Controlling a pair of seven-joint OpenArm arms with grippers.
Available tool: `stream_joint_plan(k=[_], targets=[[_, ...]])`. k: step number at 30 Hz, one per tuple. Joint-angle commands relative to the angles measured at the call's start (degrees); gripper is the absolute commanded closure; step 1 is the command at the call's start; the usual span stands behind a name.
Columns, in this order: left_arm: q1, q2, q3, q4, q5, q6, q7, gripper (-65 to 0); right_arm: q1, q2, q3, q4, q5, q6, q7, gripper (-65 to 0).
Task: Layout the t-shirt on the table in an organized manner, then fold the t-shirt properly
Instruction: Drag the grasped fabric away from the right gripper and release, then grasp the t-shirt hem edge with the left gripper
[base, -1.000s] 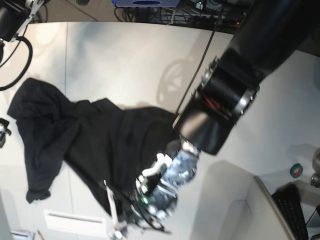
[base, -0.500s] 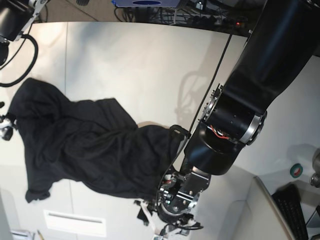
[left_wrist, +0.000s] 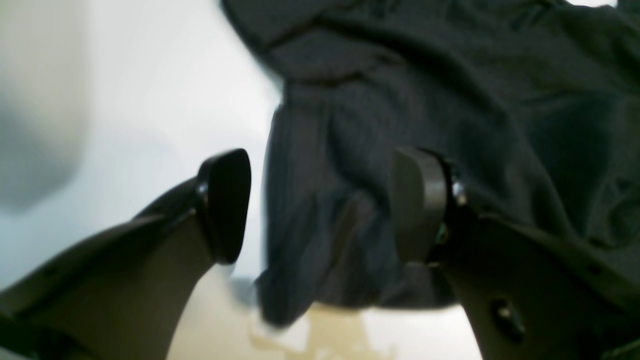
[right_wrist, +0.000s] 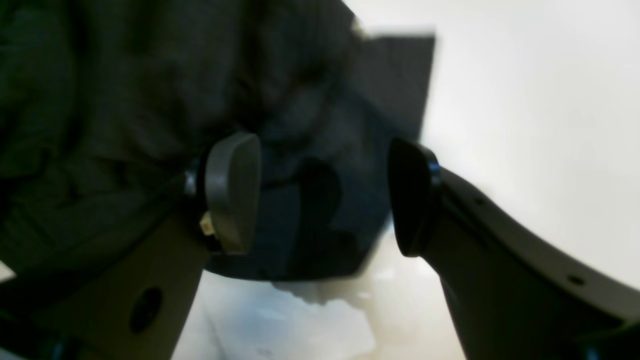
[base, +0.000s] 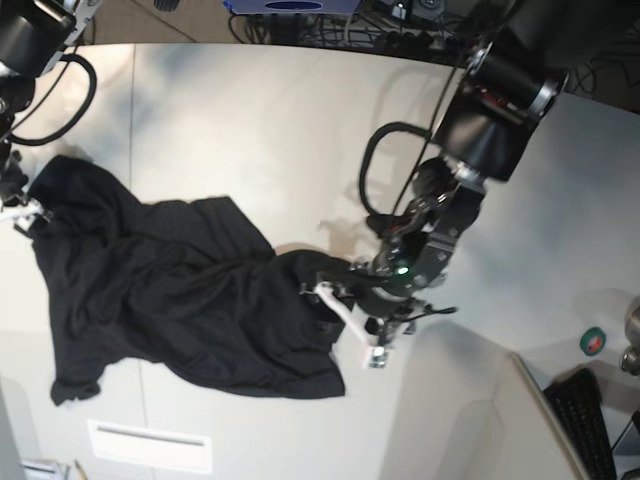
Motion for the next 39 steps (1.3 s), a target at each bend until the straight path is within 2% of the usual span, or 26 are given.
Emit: stream_joint_plan(k=[1, 3, 7, 12, 21, 24, 27, 29, 31, 32, 35, 39], targets=[[0.2, -0.2, 0.0, 3.3, -0.6, -0.8, -1.2, -40.8, 0.8, 1.3, 0.5, 0.9, 0.6, 0.2, 1.2, -38.1], [5.0, -1.6, 0.0, 7.5, -0.7, -0.8, -1.1, -40.6, 0.6, 1.3, 0.7, 0.8, 0.5, 0.1, 1.2, -38.1], [13.0, -1.7, 0.6, 12.2, -0.5, -0.8, -1.1, -40.5, -0.1, 1.2, 0.7, 0.8, -2.9, -6.8, 3.0, -38.6], [16.9, -1.4, 0.6, 11.6, -0.5, -0.8, -1.2, -40.5, -0.4, -0.2, 0.6, -0.3, -3.1, -5.3, 5.8, -38.7], [14.4, -1.9, -0.1, 4.9, -0.5, -0.8, -1.3, -40.5, 0.8, -0.5, 0.2, -9.4, -3.1, -4.9, 5.9, -38.7], [14.2, -1.9, -0.1, 5.0, -0.5, -0.8, -1.4, -40.5, 0.6, -2.0, -2.3, -9.5, -3.2, -1.1, 5.9, -38.4], [14.4, -1.8, -0.2, 6.2, -0.6, -0.6, -1.4, -41.0, 0.3, -2.4, -4.1, -9.7, -3.3, -0.4, 5.9, -38.3], [15.4, -1.6, -3.8, 7.8, -0.9, 2.3, -1.5, -41.1, 0.3, -2.4, -4.6, -9.7, -3.3, -0.4, 5.9, -38.0], [17.3, -0.6, -9.9, 8.3, -0.9, 3.8, -1.5, -41.1, 0.3, -2.4, -4.4, -9.8, -3.3, -0.4, 5.9, -31.7], [17.6, 0.9, -12.7, 8.3, -0.9, 3.8, -1.5, -41.1, 0.3, -2.4, -4.1, -9.8, -3.2, -0.4, 5.9, -25.5], [17.7, 4.5, -20.6, 6.4, -1.0, 3.7, -1.2, -41.1, 0.3, -2.4, -4.1, -9.8, -3.2, -0.4, 5.9, 0.0], [14.9, 7.1, -21.7, 1.5, -1.0, -0.4, -1.2, -41.1, 0.3, -2.4, -4.3, -9.8, -3.2, -0.4, 5.6, 0.0]])
